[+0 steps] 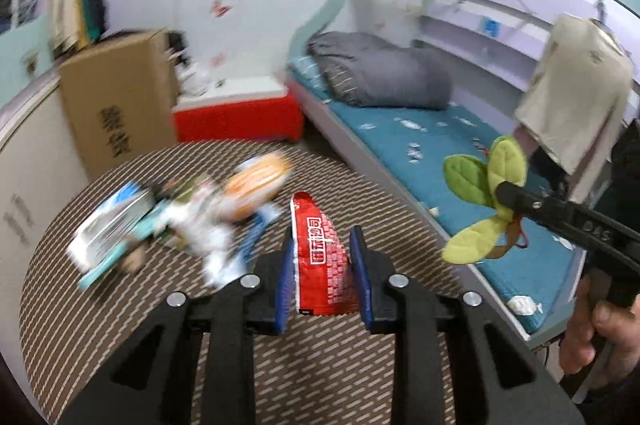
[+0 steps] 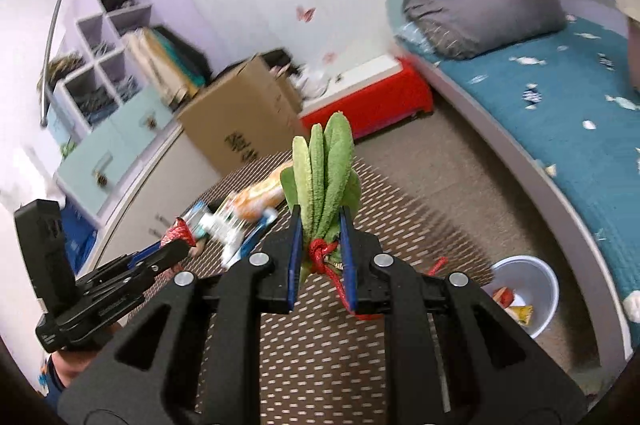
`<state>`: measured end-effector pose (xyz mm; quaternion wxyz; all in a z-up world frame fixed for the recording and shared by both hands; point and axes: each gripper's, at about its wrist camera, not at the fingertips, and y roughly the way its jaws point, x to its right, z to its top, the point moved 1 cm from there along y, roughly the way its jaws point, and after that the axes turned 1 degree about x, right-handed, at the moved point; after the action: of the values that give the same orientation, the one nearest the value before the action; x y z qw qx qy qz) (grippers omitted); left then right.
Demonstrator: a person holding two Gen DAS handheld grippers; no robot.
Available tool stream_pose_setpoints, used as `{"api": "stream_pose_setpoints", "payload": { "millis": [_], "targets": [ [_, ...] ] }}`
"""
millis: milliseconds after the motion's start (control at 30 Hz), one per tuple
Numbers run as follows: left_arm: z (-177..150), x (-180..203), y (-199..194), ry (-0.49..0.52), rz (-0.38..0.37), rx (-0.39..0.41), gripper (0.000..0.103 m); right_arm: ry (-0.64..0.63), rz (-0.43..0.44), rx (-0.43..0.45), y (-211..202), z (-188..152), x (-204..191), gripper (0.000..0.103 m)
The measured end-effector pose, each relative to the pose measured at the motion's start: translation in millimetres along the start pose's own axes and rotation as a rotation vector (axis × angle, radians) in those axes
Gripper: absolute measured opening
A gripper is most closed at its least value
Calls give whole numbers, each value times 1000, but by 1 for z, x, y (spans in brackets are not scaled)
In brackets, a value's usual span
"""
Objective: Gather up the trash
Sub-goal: 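Carry the red packet and green plush to the bucket and release them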
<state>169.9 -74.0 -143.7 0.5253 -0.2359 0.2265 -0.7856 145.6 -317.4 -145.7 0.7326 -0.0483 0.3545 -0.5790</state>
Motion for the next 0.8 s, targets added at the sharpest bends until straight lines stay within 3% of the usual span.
{"api": "stream_pose_setpoints", "payload": {
  "millis": [167,367,567,800],
  "targets": [
    [22,71,25,92,-105,12,26,74,-105,52,-24,15,57,17],
    [28,140,69,156,-212,-42,26,177,-236,52,-36,10,134,18],
    [22,193,124,180,-281,-152,26,284,-319,-11,-22,-10,205,18],
    [-6,238,203,216,-269,-320,26,397,-348,-117,24,-36,263,18]
  ]
}}
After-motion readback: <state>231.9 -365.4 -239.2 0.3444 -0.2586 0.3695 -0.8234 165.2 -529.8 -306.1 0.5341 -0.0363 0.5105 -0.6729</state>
